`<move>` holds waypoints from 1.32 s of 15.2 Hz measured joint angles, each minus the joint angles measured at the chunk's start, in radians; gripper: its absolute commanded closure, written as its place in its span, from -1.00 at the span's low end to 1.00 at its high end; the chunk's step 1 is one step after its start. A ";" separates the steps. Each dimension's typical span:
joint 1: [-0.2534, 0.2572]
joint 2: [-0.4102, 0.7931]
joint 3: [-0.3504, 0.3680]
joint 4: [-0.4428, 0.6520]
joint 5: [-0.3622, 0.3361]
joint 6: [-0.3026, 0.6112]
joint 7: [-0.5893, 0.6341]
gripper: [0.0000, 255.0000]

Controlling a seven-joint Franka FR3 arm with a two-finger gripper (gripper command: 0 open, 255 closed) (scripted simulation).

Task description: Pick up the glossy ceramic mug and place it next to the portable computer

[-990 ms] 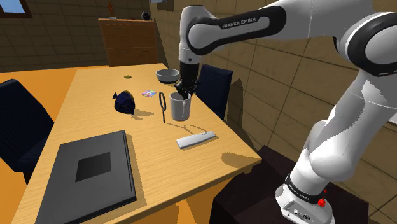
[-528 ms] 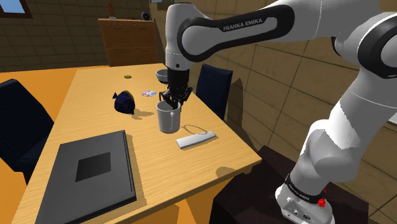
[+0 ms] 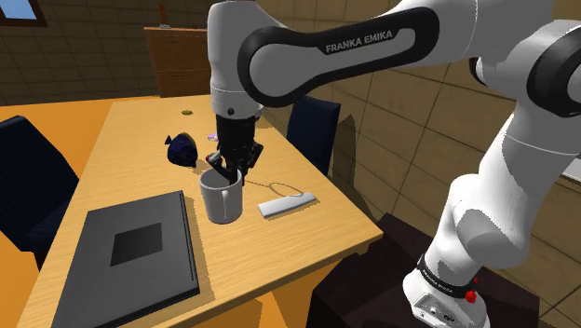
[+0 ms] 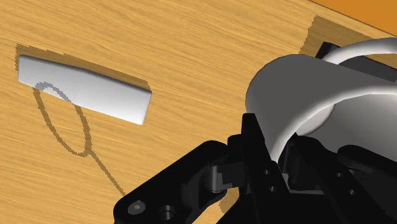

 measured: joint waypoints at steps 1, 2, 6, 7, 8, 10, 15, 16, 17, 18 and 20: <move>0.011 0.012 0.012 0.013 -0.005 0.000 0.025 1.00; 0.017 0.016 0.018 0.012 -0.006 0.006 0.037 1.00; 0.022 0.029 0.024 -0.021 -0.010 0.050 0.048 1.00; 0.022 0.031 0.024 -0.032 -0.011 0.063 0.048 1.00; 0.022 0.033 0.024 -0.043 -0.012 0.077 0.049 1.00; 0.023 0.042 0.025 -0.058 -0.015 0.100 0.051 1.00; 0.024 0.054 0.026 -0.111 -0.018 0.164 0.052 1.00; 0.025 0.062 0.026 -0.116 -0.021 0.177 0.055 1.00; 0.026 0.068 0.027 -0.126 -0.023 0.193 0.057 1.00; 0.026 0.071 0.028 -0.137 -0.024 0.206 0.058 1.00; 0.025 0.078 0.027 -0.158 -0.026 0.234 0.056 1.00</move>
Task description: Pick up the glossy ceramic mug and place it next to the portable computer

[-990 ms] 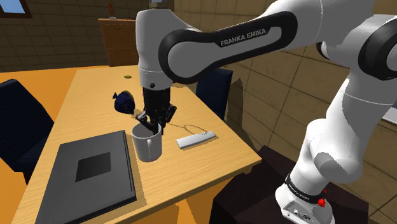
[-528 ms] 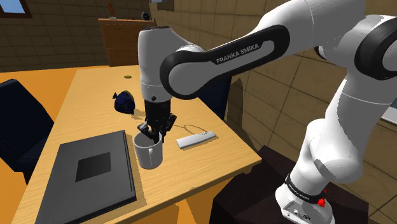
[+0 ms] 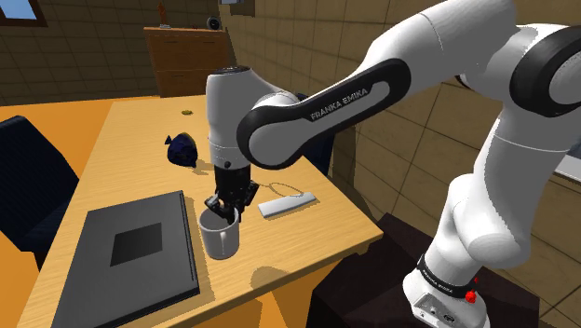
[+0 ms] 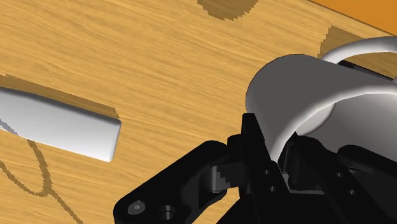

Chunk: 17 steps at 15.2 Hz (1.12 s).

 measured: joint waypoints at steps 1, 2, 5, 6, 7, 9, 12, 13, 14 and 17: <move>0.000 0.006 0.000 -0.007 -0.002 0.012 0.001 1.00; 0.000 0.009 -0.001 -0.017 -0.003 0.025 0.000 1.00; 0.000 0.025 -0.001 -0.037 -0.009 0.061 0.002 1.00; 0.000 0.031 -0.001 -0.047 -0.011 0.076 0.004 1.00; 0.002 0.037 0.000 -0.053 -0.014 0.089 0.007 1.00; 0.002 0.053 -0.002 -0.063 -0.020 0.114 0.010 1.00; 0.004 0.074 -0.003 -0.079 -0.029 0.149 0.014 1.00; 0.004 0.076 -0.002 -0.084 -0.030 0.157 0.016 1.00; 0.005 0.079 -0.002 -0.085 -0.031 0.161 0.017 1.00; 0.005 0.081 -0.002 -0.086 -0.032 0.163 0.018 1.00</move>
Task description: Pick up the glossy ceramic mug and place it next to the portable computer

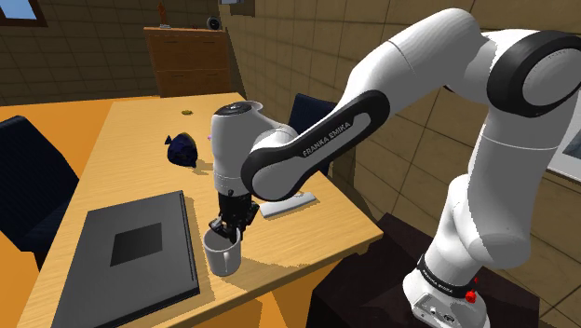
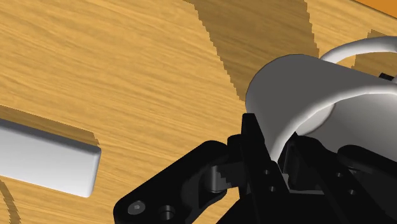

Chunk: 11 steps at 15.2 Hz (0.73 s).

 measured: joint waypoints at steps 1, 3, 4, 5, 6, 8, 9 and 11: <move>0.000 0.000 0.000 0.000 0.000 0.000 0.000 1.00; 0.000 0.000 0.000 0.000 0.000 0.000 0.000 -1.00; 0.000 0.000 0.000 0.000 0.000 0.000 0.000 -1.00; 0.000 0.000 0.000 0.000 0.000 0.000 0.000 -1.00; 0.000 0.000 0.000 0.000 0.000 0.000 0.000 -1.00; 0.000 0.000 0.000 0.000 0.000 0.000 0.000 -1.00; 0.000 0.000 0.000 0.000 0.000 0.000 0.000 -1.00; -0.002 -0.016 0.000 0.022 0.007 -0.036 -0.005 -1.00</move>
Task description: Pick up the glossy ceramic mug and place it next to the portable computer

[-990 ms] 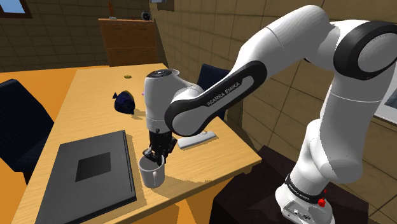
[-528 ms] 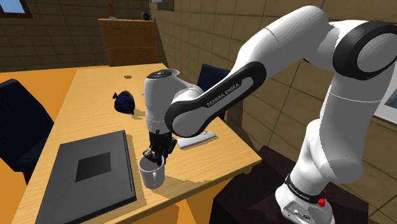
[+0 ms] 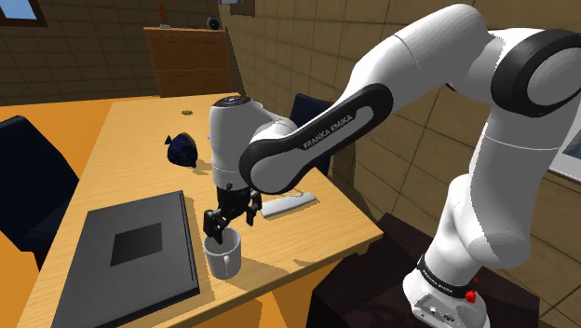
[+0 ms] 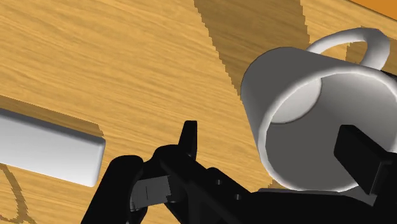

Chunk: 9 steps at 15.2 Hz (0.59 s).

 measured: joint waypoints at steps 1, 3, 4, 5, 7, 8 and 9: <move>-0.004 -0.025 -0.001 0.001 0.011 -0.025 -0.010 -1.00; -0.005 -0.043 0.000 0.025 0.018 -0.066 -0.013 -1.00; -0.005 -0.049 0.001 0.027 0.020 -0.073 -0.013 -1.00; -0.005 -0.051 0.001 0.029 0.021 -0.078 -0.013 -1.00; -0.005 -0.054 0.001 0.030 0.022 -0.081 -0.014 -1.00; -0.005 -0.054 0.001 0.030 0.022 -0.081 -0.014 -1.00; -0.005 -0.054 0.001 0.030 0.022 -0.081 -0.014 -1.00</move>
